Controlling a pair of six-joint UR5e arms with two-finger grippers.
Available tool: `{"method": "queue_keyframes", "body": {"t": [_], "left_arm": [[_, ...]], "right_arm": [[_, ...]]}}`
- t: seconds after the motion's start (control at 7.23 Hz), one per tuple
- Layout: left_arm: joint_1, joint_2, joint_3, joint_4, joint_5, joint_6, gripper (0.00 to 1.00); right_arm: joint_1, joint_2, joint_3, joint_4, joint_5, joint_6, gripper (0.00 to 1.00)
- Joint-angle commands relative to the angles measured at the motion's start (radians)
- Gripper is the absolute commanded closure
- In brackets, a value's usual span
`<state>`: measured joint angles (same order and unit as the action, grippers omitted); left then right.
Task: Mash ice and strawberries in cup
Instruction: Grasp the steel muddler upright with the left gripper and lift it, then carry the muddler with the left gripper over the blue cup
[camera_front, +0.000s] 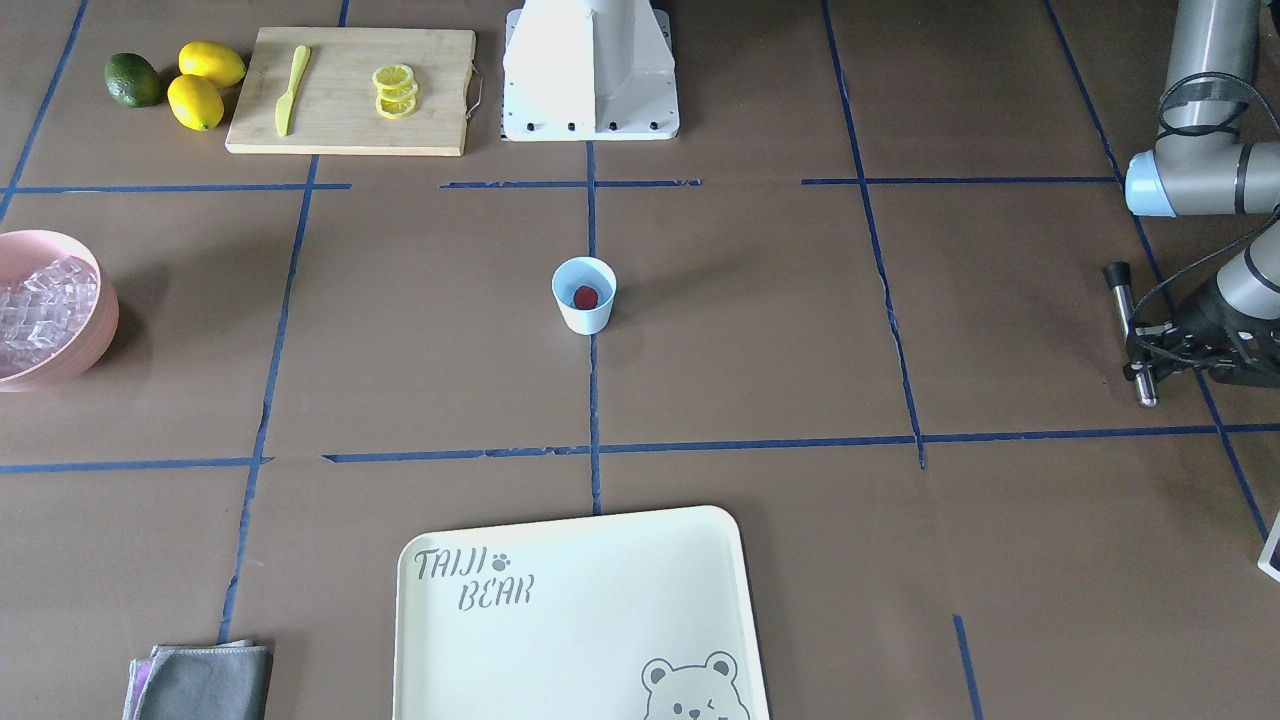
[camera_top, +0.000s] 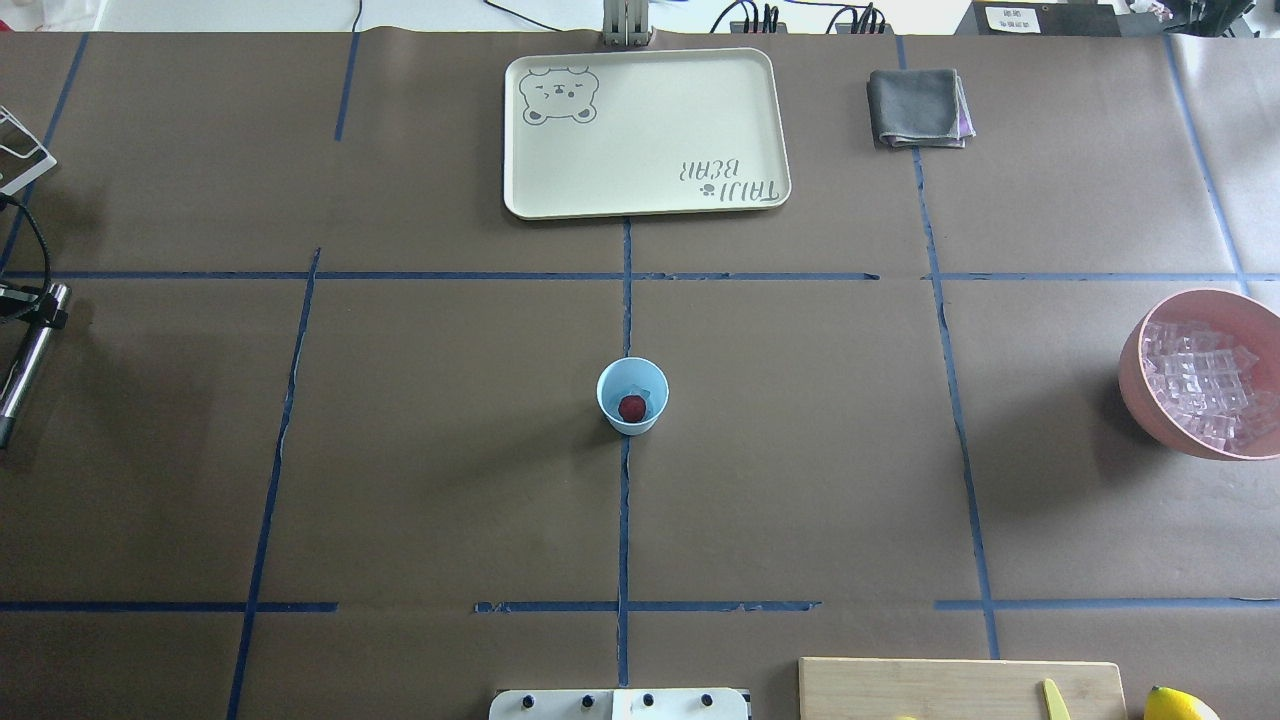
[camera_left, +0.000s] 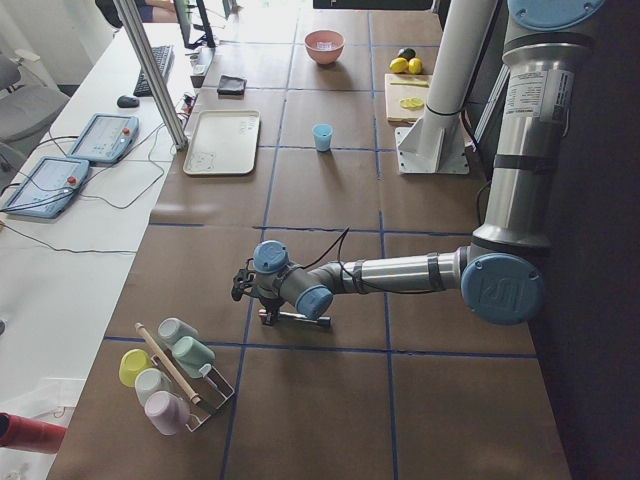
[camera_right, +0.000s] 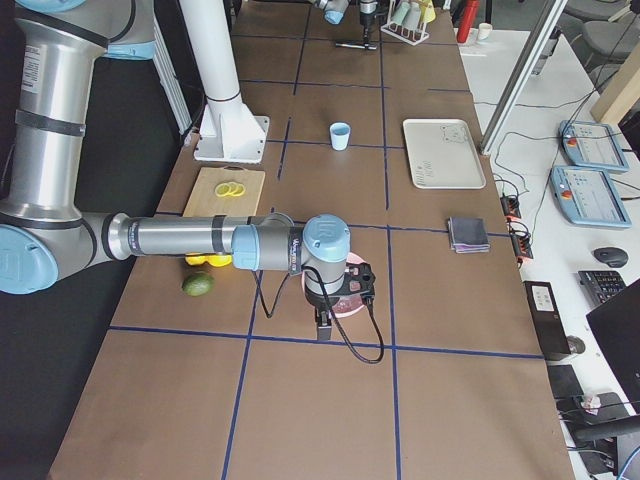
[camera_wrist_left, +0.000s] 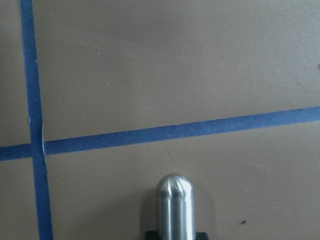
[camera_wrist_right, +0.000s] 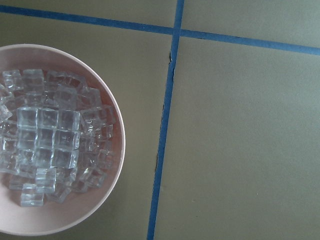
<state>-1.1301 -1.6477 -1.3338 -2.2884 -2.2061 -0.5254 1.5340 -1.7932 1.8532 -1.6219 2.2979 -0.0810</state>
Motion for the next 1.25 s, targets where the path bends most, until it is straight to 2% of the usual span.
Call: {"method": "queue_keyframes", "body": {"t": [0.0, 0.28, 0.42, 0.55, 0.83, 1.11], "left_arm": [[-0.003, -0.013, -0.123, -0.008, 0.002, 0.004, 1.0], [-0.004, -0.103, -0.17, -0.182, 0.002, -0.005, 0.96], [-0.004, -0.15, -0.191, -0.204, -0.007, -0.043, 0.95], [0.001, -0.161, -0.218, -0.21, -0.003, -0.051, 1.0], [0.047, -0.184, -0.219, -0.413, -0.001, -0.059, 1.0], [0.122, -0.288, -0.245, -0.434, -0.003, -0.114, 1.0]], "right_arm": [[0.0, 0.0, 0.001, 0.0, 0.0, 0.001, 0.0], [0.0, -0.002, 0.001, -0.001, 0.0, 0.001, 0.0], [0.0, -0.003, 0.0, -0.001, 0.0, 0.001, 0.0], [0.0, -0.005, 0.0, 0.0, 0.0, 0.001, 0.0], [0.0, -0.003, -0.002, -0.001, 0.0, 0.001, 0.0], [0.0, -0.002, -0.002, -0.001, 0.0, 0.001, 0.0]]}}
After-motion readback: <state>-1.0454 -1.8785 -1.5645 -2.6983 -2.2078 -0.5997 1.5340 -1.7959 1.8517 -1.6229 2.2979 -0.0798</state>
